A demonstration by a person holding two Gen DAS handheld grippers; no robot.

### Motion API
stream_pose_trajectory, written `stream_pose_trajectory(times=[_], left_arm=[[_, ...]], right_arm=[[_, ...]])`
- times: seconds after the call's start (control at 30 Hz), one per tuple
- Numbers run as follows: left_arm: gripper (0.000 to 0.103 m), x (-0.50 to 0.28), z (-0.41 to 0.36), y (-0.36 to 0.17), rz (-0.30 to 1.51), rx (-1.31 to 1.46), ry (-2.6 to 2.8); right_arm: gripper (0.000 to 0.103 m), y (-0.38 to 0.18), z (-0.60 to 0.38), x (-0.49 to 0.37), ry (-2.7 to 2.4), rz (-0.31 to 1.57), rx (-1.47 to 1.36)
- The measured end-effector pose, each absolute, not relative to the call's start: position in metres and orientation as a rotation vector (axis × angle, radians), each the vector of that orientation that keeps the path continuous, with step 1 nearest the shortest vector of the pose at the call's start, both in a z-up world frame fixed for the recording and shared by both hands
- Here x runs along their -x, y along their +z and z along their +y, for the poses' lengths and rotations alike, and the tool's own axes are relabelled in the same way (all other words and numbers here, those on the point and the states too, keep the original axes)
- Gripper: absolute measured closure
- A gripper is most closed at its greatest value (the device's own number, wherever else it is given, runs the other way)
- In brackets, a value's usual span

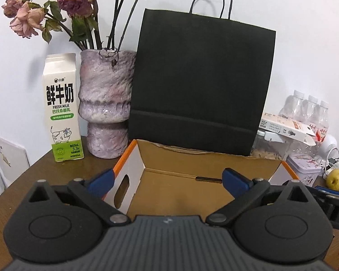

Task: Organize objects
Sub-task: 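Open both grippers to drop the cloth and bag into the red box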

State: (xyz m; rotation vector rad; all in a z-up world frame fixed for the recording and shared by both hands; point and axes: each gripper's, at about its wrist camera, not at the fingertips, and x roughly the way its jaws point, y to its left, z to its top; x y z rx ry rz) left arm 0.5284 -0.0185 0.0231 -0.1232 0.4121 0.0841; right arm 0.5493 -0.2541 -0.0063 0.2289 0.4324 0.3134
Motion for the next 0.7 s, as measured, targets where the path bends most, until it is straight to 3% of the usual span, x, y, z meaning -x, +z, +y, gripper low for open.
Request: stream_pose_trajectory(times=[0.37, 0.7], left_arm=[[0.000, -0.525, -0.018, 0.026, 0.410, 0.120, 0.087], [0.000, -0.504, -0.011, 0.043, 0.379, 0.170, 0.063]], right_arm=[[0.009, -0.001, -0.253, -0.545, 0.317, 0.423, -0.213], [0.000, 0.016, -0.254, -0.528, 0.334, 0.388, -0.209]])
